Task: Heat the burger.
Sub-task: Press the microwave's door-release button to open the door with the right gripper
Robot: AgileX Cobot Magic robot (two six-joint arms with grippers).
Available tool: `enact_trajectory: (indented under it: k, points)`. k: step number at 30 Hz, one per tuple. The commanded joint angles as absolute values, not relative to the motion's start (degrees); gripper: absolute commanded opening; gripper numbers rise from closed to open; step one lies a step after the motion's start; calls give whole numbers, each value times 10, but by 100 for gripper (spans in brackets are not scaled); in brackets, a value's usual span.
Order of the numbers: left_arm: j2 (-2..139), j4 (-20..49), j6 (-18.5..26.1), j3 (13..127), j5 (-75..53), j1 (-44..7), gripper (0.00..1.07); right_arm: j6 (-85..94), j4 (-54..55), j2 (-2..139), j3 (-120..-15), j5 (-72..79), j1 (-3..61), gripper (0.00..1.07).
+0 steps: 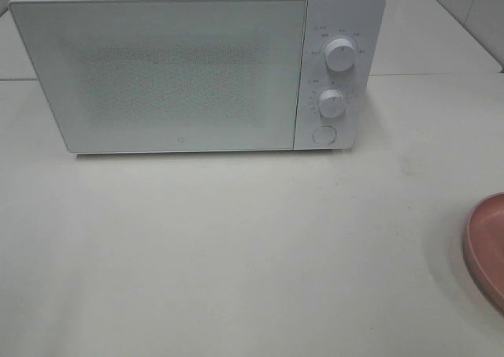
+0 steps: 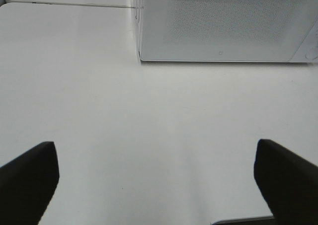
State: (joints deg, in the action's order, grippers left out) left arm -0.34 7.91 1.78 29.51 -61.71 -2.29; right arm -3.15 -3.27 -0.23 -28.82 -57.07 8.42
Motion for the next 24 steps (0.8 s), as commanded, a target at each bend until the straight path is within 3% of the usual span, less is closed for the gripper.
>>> enact_trajectory:
  k: [1, 16, 24]
  points:
    - [-13, 82, 18, 296, -611, -23, 100, -23, -36, -18, -287, -570, 80, 66]
    - [-13, 82, 18, 296, -611, -23, 100, -23, -37, -11, -288, -570, 80, 67]
    - [-13, 82, 18, 296, -611, -23, 100, -23, -36, 57, -313, -551, 80, 67]
